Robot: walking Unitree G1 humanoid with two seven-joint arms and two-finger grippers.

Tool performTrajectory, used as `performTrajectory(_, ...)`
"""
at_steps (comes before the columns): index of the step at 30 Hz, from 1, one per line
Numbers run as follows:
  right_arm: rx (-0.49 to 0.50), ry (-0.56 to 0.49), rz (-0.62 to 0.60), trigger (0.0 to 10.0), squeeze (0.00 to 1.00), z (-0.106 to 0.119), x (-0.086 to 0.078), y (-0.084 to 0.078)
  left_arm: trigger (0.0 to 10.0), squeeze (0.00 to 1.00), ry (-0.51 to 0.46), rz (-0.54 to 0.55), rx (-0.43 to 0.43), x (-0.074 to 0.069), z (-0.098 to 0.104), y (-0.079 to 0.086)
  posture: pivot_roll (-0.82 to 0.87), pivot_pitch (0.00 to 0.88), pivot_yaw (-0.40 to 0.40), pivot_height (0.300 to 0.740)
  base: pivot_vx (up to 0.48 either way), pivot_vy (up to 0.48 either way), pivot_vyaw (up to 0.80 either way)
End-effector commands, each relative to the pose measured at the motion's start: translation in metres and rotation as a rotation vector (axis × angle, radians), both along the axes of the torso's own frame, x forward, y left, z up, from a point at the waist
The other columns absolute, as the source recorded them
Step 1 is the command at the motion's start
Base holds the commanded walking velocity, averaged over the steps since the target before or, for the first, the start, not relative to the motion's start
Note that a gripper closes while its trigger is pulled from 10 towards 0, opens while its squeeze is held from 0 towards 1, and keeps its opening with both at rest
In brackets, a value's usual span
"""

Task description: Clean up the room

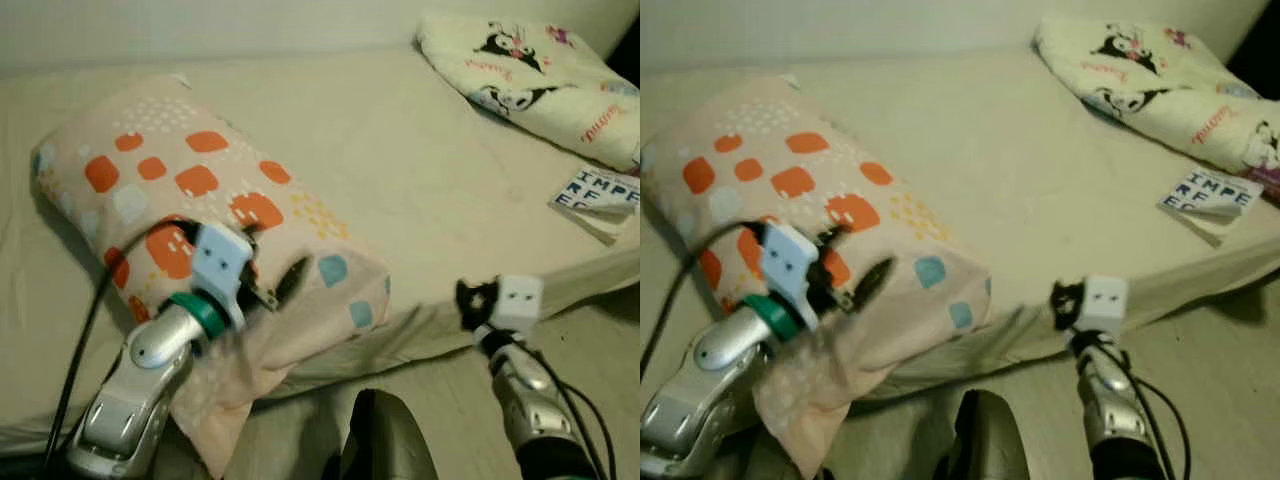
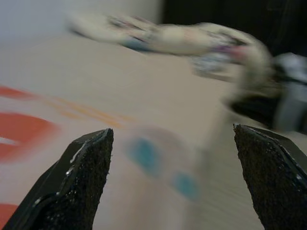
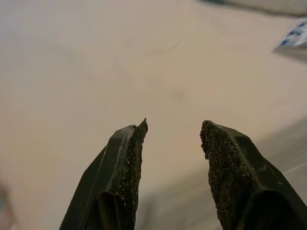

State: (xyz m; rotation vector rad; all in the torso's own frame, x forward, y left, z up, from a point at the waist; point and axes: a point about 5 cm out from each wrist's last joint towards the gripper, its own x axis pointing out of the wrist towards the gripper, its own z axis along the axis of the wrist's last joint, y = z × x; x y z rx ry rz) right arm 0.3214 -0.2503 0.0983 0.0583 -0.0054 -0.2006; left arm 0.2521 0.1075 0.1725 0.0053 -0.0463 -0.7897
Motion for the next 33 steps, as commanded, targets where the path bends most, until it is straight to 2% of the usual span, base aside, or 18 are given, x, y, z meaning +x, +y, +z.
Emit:
performTrajectory(1,0.013,-0.019,-0.066,10.0,0.00,-0.002,0.001,-0.004,10.0,0.00,0.144,-0.056,-0.017,-0.011,-0.020,-0.005,0.10,0.101,-0.030,0.581,0.000,0.000,0.00)
performTrajectory(4,0.028,-0.072,-0.116,10.0,0.00,0.008,0.009,-0.002,10.0,0.00,0.353,-0.018,0.003,-0.020,-0.054,-0.008,0.10,0.101,-0.030,0.581,0.000,0.000,0.00)
performTrajectory(7,0.058,-0.103,-0.108,10.0,0.00,0.016,0.015,0.006,10.0,0.00,0.536,0.135,0.030,-0.020,-0.089,0.000,0.10,0.102,-0.025,0.581,0.000,0.000,0.00)
performTrajectory(8,0.058,-0.103,-0.108,10.0,0.00,0.016,0.015,0.006,10.0,0.00,0.536,0.135,0.030,-0.020,-0.089,0.000,0.10,0.102,-0.025,0.581,0.000,0.000,0.00)
performTrajectory(11,0.084,-0.109,-0.081,10.0,0.00,0.019,0.017,0.016,10.0,0.00,0.565,0.311,0.019,-0.009,-0.102,0.017,0.10,0.105,-0.023,0.581,0.000,0.000,0.00)
performTrajectory(12,0.084,-0.109,-0.081,10.0,0.00,0.019,0.017,0.016,10.0,0.00,0.565,0.311,0.019,-0.009,-0.102,0.017,0.10,0.105,-0.023,0.581,0.000,0.000,0.00)
performTrajectory(14,0.102,-0.111,-0.024,10.0,0.00,0.018,0.018,0.032,10.0,0.00,0.398,0.466,-0.025,0.016,-0.090,0.043,0.10,0.106,-0.033,0.581,0.000,0.000,0.00)
performTrajectory(15,0.102,-0.111,-0.024,10.0,0.00,0.018,0.018,0.032,10.0,0.00,0.398,0.466,-0.025,0.016,-0.090,0.043,0.10,0.106,-0.033,0.581,0.000,0.000,0.00)
performTrajectory(16,0.116,-0.107,0.033,10.0,0.00,0.014,0.019,0.048,10.0,0.00,0.297,0.562,-0.024,0.033,-0.086,0.063,0.11,0.106,-0.037,0.581,0.000,0.000,0.00)
performTrajectory(17,0.116,-0.107,0.033,10.0,0.00,0.014,0.019,0.048,10.0,0.00,0.297,0.562,-0.024,0.033,-0.086,0.063,0.11,0.106,-0.037,0.581,0.000,0.000,0.00)
performTrajectory(20,0.118,-0.107,0.085,10.0,0.00,0.012,0.021,0.064,10.0,0.00,0.236,0.735,0.070,0.047,-0.087,0.090,0.11,0.105,-0.041,0.581,0.000,0.000,0.00)
performTrajectory(22,0.118,-0.110,0.095,10.0,0.00,0.012,0.021,0.067,10.0,0.00,0.219,0.786,0.098,0.050,-0.087,0.098,0.11,0.105,-0.041,0.581,0.000,0.000,0.00)
performTrajectory(24,0.113,-0.122,0.116,10.0,0.00,0.015,0.022,0.071,10.0,0.00,0.160,0.994,0.179,0.051,-0.079,0.131,0.11,0.105,-0.041,0.581,0.000,0.000,0.00)
performTrajectory(25,0.113,-0.122,0.116,10.0,0.00,0.015,0.022,0.071,10.0,0.00,0.160,0.994,0.179,0.051,-0.079,0.131,0.11,0.105,-0.041,0.581,0.000,0.000,0.00)
performTrajectory(28,0.113,-0.123,0.113,10.0,0.00,0.017,0.022,0.067,10.0,0.00,0.040,1.204,0.270,0.046,-0.061,0.168,0.11,0.112,-0.037,0.581,0.000,0.000,0.00)
performTrajectory(29,0.113,-0.123,0.113,10.0,0.00,0.017,0.022,0.067,10.0,0.00,0.040,1.204,0.270,0.046,-0.061,0.168,0.11,0.112,-0.037,0.581,0.000,0.000,0.00)
performTrajectory(32,0.108,-0.119,0.109,10.0,0.00,0.017,0.022,0.063,10.0,0.00,-0.101,1.358,0.364,0.038,-0.041,0.198,0.12,0.112,-0.041,0.581,0.000,0.000,0.00)
performTrajectory(33,0.108,-0.119,0.109,10.0,0.00,0.017,0.022,0.063,10.0,0.00,-0.101,1.358,0.364,0.038,-0.041,0.198,0.12,0.112,-0.041,0.581,0.000,0.000,0.00)
